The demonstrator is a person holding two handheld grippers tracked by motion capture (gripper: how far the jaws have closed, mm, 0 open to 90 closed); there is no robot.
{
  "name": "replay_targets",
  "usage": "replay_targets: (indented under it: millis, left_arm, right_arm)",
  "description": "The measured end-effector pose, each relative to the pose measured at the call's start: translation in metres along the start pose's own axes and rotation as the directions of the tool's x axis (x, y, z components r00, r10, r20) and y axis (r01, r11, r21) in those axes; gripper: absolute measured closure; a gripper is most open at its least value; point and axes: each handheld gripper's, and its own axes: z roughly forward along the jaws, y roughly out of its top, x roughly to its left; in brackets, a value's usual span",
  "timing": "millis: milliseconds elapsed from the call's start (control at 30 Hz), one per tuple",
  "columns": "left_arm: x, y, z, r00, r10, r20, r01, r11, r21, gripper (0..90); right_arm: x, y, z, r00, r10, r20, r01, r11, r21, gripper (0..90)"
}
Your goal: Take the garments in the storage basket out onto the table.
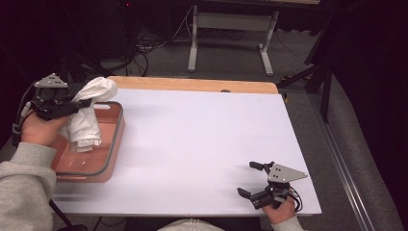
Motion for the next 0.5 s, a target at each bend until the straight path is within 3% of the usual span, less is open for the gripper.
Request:
replay_targets:
  millis: [267, 500]
  left_arm:
    - [-0.005, 0.005, -0.009, 0.9977, -0.039, 0.055, 0.044, 0.9944, -0.097, 71.0]
    - [-0.016, 0.011, -0.015, 0.9905, -0.055, 0.126, 0.077, 0.9808, -0.179, 71.0]
  right_arm:
    - [0.0, 0.0, 0.0, 1.0, -0.002, -0.001, 0.002, 1.0, -0.001, 0.8]
    - [0.0, 0.0, 0.0, 1.0, 0.001, -0.002, -0.001, 1.0, 0.001, 0.8]
